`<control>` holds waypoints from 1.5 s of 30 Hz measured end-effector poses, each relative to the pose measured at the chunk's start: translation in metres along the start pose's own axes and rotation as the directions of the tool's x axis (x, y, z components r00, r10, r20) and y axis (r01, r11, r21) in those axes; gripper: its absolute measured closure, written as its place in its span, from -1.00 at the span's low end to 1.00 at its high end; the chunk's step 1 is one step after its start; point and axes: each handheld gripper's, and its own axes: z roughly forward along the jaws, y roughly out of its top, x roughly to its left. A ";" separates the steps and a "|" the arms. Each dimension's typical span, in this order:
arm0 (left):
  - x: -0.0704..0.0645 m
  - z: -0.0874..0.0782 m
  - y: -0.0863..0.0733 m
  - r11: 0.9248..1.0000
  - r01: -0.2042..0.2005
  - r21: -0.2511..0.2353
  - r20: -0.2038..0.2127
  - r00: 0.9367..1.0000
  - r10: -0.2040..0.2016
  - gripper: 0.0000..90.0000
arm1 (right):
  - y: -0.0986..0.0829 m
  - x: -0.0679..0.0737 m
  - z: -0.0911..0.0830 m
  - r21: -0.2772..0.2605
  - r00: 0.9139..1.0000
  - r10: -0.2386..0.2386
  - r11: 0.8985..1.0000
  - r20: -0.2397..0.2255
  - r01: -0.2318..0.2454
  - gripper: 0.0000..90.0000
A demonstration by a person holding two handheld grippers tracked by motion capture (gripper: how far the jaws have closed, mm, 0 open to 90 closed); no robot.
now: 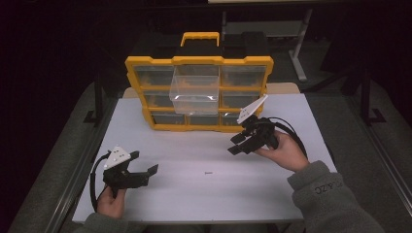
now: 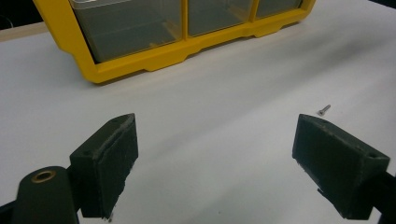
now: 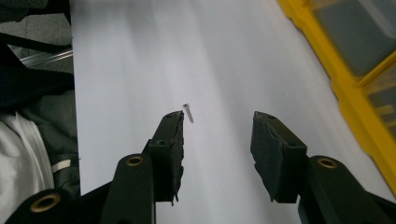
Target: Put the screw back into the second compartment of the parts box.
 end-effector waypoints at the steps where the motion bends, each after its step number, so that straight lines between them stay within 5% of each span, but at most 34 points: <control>1: 0.000 0.000 0.000 1.000 -0.001 0.000 0.000 1.000 0.001 -0.69 | -0.001 0.000 0.003 0.002 1.000 0.003 1.000 -0.004 -0.003 0.17; 23: 0.000 0.000 0.000 1.000 -0.003 0.000 0.001 1.000 0.003 -0.69 | -0.005 0.014 0.071 0.049 0.999 -0.039 0.998 -0.035 0.041 0.20; 45: 0.001 0.000 0.000 1.000 -0.005 -0.002 0.002 1.000 0.005 -0.69 | -0.001 0.020 0.129 0.100 0.993 -0.104 0.989 -0.061 0.110 0.56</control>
